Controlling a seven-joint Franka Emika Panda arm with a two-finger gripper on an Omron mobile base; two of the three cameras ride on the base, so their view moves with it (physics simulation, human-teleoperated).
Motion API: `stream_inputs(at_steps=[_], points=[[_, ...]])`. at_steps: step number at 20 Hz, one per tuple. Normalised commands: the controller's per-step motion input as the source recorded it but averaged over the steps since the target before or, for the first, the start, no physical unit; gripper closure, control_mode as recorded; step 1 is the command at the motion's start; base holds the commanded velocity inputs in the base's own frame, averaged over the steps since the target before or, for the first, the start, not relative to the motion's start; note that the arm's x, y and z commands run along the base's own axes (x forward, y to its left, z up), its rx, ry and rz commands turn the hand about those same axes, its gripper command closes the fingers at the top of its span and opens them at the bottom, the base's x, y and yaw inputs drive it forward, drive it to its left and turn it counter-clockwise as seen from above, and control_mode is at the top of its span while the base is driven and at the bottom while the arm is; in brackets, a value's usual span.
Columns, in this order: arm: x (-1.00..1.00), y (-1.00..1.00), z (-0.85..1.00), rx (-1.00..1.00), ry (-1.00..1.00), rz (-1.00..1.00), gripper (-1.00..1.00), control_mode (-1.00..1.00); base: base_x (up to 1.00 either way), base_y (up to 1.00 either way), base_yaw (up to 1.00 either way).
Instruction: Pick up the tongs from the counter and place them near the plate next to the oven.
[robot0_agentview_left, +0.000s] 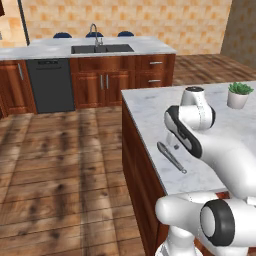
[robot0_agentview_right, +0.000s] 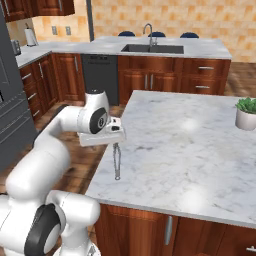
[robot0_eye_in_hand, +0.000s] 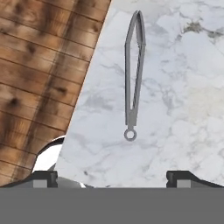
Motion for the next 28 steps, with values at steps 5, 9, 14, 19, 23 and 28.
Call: stream_inputs(at_steps=[5,9,14,19,23,28], points=[[0.27,-0.03,-0.63,0.0,0.0,0.0,-1.0,-1.0,0.0,0.0,0.0],[0.34,-0.15,-0.53,0.0,0.02,0.0,-1.0,-1.0,0.0,0.0,0.0],[0.33,-0.16,-0.52,0.0,0.02,0.0,-1.0,-1.0,0.0,0.0,0.0],[0.23,-0.15,-0.49,0.0,0.0,0.0,-1.0,-1.0,0.0,0.0,0.0],[0.23,-0.13,-0.5,0.0,0.0,0.0,-1.0,-1.0,0.0,0.0,0.0],[0.21,-0.05,-0.55,0.0,0.0,0.0,-1.0,-1.0,0.0,0.0,0.0]])
